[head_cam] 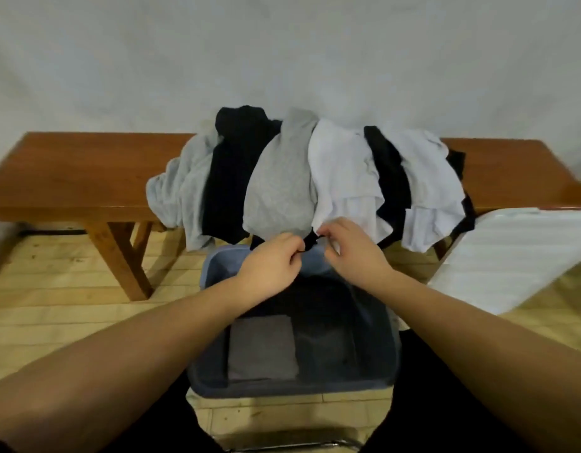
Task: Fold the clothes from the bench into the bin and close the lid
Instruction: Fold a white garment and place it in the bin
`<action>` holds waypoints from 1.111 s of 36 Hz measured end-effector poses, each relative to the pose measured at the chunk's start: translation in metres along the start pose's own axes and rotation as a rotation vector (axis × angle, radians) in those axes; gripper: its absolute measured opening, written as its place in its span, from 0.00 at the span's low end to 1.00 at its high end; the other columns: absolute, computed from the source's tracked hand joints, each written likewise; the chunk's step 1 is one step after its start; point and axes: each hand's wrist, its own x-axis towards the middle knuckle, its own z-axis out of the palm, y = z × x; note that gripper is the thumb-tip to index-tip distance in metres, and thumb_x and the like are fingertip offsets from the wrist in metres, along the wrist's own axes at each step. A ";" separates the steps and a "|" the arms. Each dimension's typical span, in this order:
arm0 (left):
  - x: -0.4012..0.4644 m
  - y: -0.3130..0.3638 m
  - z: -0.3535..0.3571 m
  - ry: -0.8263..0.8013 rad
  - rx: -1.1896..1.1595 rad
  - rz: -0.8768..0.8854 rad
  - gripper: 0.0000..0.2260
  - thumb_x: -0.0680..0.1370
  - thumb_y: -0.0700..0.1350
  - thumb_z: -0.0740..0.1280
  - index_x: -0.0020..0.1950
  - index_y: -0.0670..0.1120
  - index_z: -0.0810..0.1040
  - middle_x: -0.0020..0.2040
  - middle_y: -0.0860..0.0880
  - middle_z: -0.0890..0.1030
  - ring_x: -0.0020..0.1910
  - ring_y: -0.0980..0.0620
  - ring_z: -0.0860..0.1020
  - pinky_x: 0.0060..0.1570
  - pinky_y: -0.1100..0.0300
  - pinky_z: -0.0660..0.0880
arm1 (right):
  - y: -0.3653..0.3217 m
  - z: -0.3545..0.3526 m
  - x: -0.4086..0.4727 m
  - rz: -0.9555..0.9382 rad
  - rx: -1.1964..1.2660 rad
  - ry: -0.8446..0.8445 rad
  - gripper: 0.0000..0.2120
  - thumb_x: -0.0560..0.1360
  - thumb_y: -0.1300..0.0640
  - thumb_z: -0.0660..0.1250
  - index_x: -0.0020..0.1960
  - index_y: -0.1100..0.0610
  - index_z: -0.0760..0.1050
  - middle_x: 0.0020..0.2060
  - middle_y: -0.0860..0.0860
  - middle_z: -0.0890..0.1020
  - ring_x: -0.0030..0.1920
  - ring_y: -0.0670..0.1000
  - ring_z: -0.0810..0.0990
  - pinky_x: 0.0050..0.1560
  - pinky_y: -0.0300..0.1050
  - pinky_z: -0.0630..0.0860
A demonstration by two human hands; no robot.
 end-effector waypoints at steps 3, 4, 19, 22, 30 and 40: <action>0.024 0.013 -0.008 0.125 0.112 0.160 0.07 0.75 0.38 0.67 0.52 0.40 0.78 0.49 0.44 0.77 0.49 0.45 0.75 0.49 0.49 0.74 | 0.008 -0.022 0.017 -0.050 -0.105 0.190 0.14 0.73 0.65 0.67 0.59 0.62 0.77 0.55 0.57 0.79 0.54 0.58 0.77 0.55 0.51 0.74; 0.031 0.017 -0.008 0.140 0.123 0.179 0.09 0.75 0.40 0.68 0.54 0.40 0.78 0.51 0.44 0.76 0.51 0.44 0.74 0.51 0.49 0.74 | 0.014 -0.026 0.023 -0.044 -0.159 0.240 0.14 0.73 0.64 0.68 0.59 0.63 0.77 0.55 0.58 0.79 0.53 0.59 0.78 0.55 0.53 0.75; 0.080 0.014 0.035 0.105 0.031 -0.151 0.08 0.78 0.40 0.64 0.56 0.40 0.74 0.54 0.43 0.77 0.55 0.44 0.72 0.49 0.58 0.65 | 0.060 -0.028 0.056 0.269 -0.120 0.035 0.24 0.78 0.50 0.67 0.73 0.53 0.68 0.70 0.50 0.72 0.68 0.55 0.69 0.66 0.43 0.62; 0.081 0.011 0.030 0.094 -0.063 -0.184 0.05 0.80 0.39 0.62 0.44 0.42 0.73 0.44 0.46 0.76 0.47 0.46 0.73 0.40 0.58 0.61 | 0.059 -0.029 0.058 0.290 -0.096 0.075 0.23 0.78 0.47 0.66 0.71 0.53 0.70 0.69 0.50 0.72 0.67 0.55 0.69 0.65 0.42 0.61; 0.076 0.033 -0.010 0.085 -0.447 -0.250 0.09 0.81 0.44 0.61 0.43 0.47 0.76 0.39 0.50 0.78 0.36 0.56 0.74 0.37 0.63 0.69 | 0.045 -0.047 0.070 0.333 -0.190 0.010 0.22 0.78 0.42 0.63 0.69 0.51 0.71 0.65 0.50 0.73 0.64 0.56 0.69 0.60 0.52 0.71; 0.071 0.077 -0.092 0.320 -0.515 -0.215 0.10 0.83 0.46 0.58 0.46 0.41 0.72 0.37 0.51 0.72 0.35 0.56 0.69 0.32 0.69 0.67 | -0.006 -0.108 0.078 0.401 0.306 0.261 0.05 0.82 0.56 0.57 0.51 0.55 0.71 0.37 0.49 0.76 0.34 0.47 0.73 0.34 0.42 0.67</action>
